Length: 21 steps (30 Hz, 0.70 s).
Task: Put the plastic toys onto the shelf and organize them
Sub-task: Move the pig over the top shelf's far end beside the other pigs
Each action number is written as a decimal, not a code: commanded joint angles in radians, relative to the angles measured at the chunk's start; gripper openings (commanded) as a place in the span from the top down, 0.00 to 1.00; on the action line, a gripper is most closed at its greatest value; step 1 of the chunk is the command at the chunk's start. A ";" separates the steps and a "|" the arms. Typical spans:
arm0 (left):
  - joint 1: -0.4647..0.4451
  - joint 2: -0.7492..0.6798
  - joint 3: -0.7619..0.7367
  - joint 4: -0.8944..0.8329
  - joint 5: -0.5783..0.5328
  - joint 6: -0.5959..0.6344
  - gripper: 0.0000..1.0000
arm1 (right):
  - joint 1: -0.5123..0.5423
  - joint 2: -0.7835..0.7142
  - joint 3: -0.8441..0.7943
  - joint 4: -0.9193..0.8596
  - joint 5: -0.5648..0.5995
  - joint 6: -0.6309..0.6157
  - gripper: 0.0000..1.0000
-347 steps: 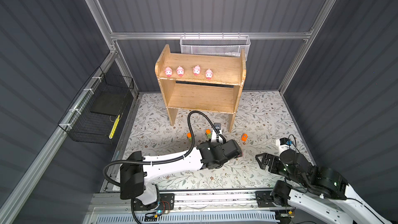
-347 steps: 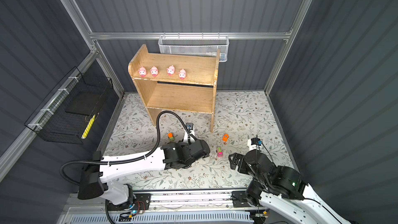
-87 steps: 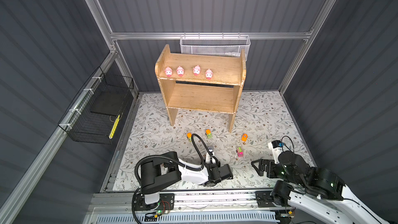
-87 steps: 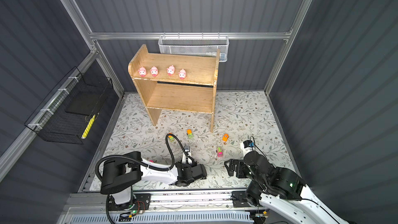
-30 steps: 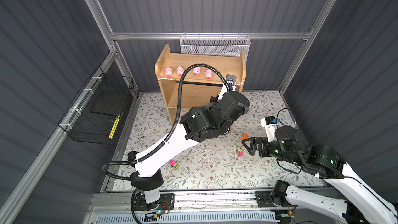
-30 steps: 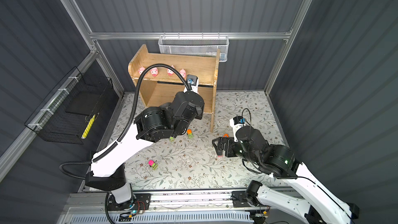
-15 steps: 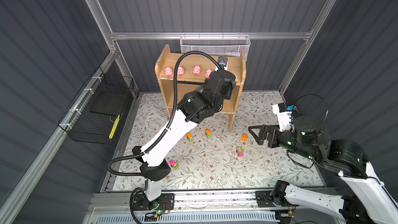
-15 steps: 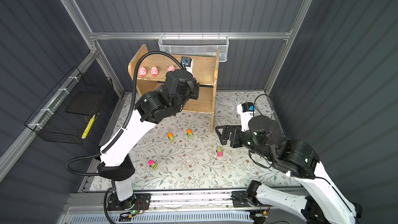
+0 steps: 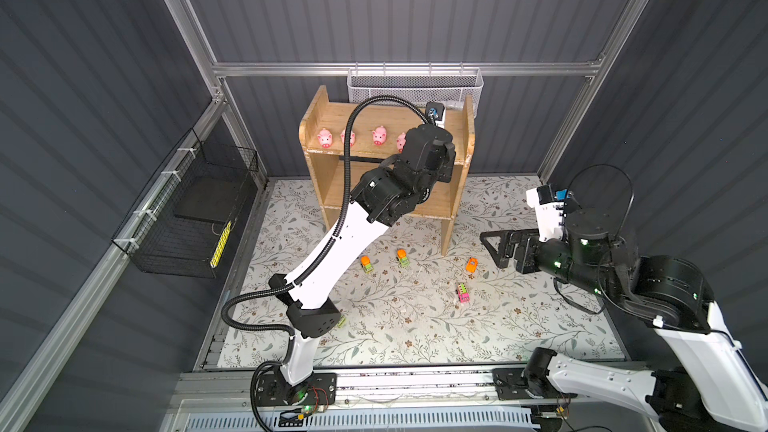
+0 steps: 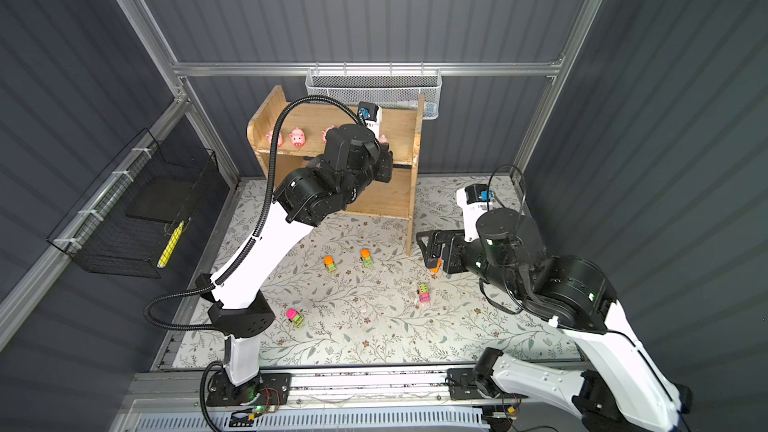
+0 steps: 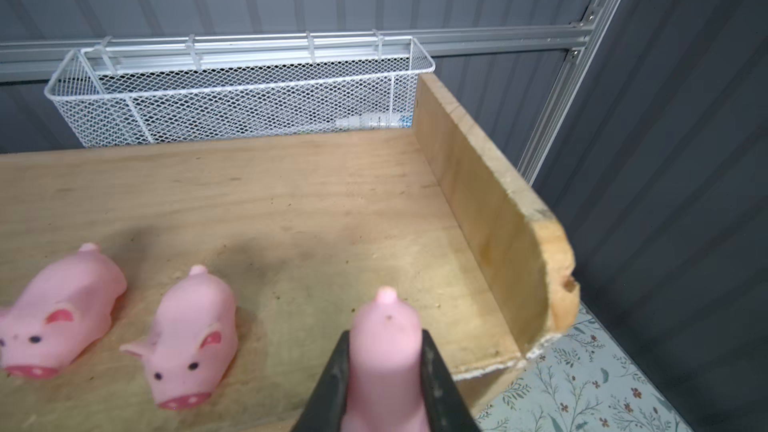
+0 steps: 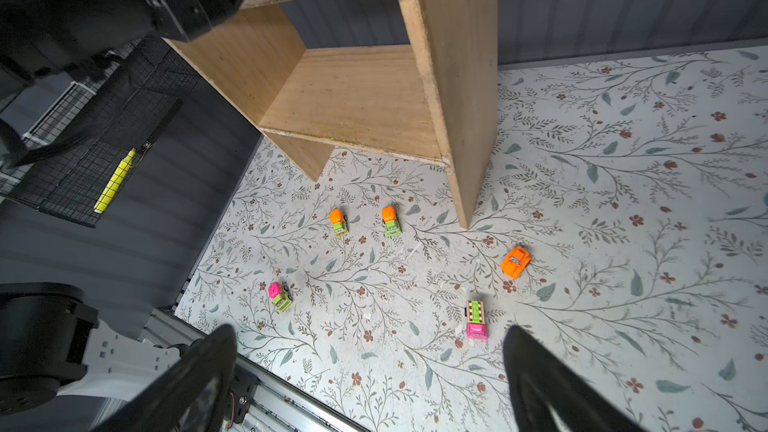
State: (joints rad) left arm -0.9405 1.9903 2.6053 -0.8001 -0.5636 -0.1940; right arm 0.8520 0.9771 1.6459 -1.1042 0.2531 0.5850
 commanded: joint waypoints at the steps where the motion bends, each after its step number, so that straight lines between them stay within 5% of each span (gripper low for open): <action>1: 0.009 0.025 0.030 0.043 0.033 0.019 0.73 | -0.012 -0.015 0.018 -0.031 0.021 -0.007 0.01; 21: 0.042 0.068 0.023 0.087 0.128 -0.022 0.71 | -0.033 -0.049 0.013 -0.077 0.056 0.019 0.01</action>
State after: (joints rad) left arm -0.9024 2.0480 2.6141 -0.7502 -0.4526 -0.2070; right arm 0.8253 0.9314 1.6676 -1.1641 0.2890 0.5983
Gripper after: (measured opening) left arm 0.290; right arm 0.989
